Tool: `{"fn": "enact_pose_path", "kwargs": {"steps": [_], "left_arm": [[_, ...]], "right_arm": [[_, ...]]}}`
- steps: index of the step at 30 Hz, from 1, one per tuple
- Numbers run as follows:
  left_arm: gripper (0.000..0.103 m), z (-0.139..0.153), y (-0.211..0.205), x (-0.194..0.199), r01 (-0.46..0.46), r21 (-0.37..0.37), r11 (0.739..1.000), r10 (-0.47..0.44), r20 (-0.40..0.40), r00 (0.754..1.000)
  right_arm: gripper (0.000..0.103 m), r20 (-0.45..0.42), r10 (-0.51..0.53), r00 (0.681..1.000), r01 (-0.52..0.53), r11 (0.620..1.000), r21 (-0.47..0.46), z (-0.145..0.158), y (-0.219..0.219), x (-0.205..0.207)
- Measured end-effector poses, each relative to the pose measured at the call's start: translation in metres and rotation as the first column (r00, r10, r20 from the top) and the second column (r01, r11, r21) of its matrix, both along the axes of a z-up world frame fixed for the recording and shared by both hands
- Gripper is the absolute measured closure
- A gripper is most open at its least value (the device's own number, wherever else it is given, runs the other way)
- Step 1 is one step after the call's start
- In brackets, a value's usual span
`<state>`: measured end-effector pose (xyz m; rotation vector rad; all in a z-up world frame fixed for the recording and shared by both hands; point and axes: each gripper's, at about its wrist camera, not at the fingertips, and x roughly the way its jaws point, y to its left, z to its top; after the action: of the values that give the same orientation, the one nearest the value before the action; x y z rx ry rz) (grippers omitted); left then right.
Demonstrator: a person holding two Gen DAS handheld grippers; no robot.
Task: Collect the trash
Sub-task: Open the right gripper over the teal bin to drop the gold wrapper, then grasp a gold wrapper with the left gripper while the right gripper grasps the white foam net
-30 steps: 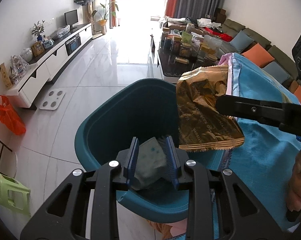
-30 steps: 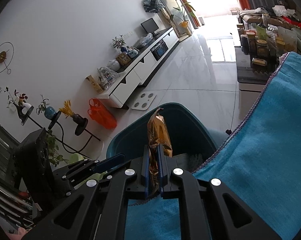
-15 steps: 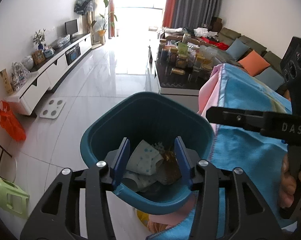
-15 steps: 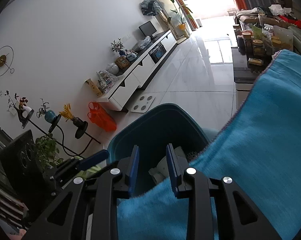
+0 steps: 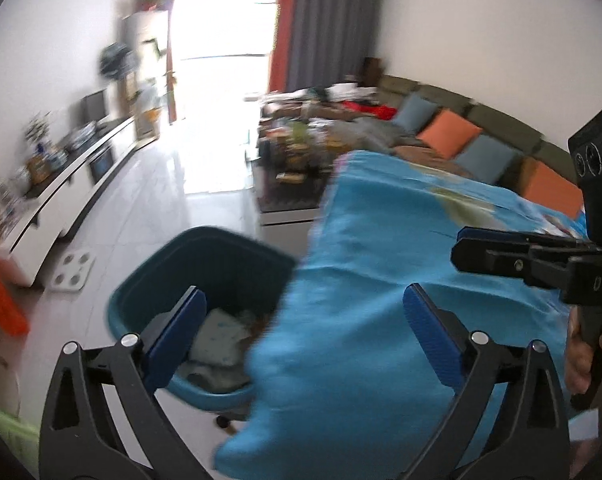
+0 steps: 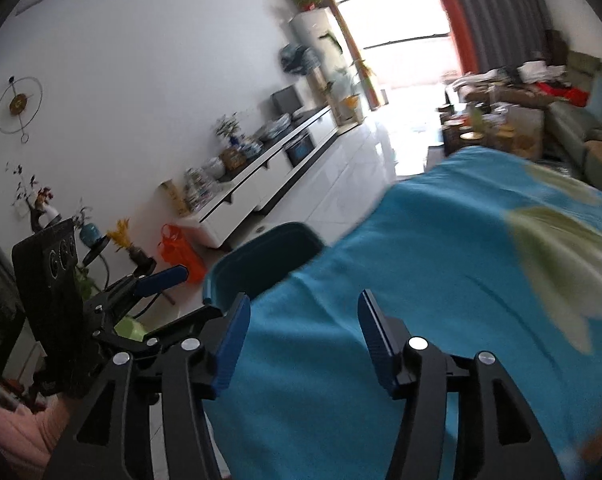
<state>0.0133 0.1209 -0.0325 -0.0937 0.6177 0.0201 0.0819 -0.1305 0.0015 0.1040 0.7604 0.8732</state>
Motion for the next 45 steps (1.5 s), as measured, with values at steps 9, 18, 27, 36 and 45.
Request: {"fn": "enact_pose_path", "kwargs": {"steps": [9,18,27,36,45], "left_arm": [[0.006,0.005,-0.106,0.013,0.3,-0.006,0.954,-0.299,0.033,0.954],[0.018,0.003,-0.201,0.046,0.496,-0.029,0.868,-0.496,-0.014,0.868],[0.021,-0.014,-0.255,0.095,0.572,-0.085,0.816,-0.578,-0.122,0.806],[0.038,-0.034,-0.279,0.13,0.591,-0.161,0.79,-0.613,-0.221,0.759],[0.067,-0.041,-0.281,0.131,0.599,-0.214,0.772,-0.635,-0.229,0.737]], "right_arm": [[0.047,0.082,-0.289,0.954,0.29,0.957,-0.002,0.013,-0.127,-0.028],[0.048,0.097,-0.518,0.85,0.521,0.854,-0.001,0.004,-0.221,-0.032],[0.048,0.021,-0.619,0.785,0.619,0.785,-0.033,-0.023,-0.283,-0.049],[0.051,-0.097,-0.605,0.79,0.606,0.795,-0.019,-0.051,-0.294,-0.061],[0.087,-0.122,-0.567,0.814,0.571,0.821,-0.001,-0.052,-0.288,-0.061]]}}
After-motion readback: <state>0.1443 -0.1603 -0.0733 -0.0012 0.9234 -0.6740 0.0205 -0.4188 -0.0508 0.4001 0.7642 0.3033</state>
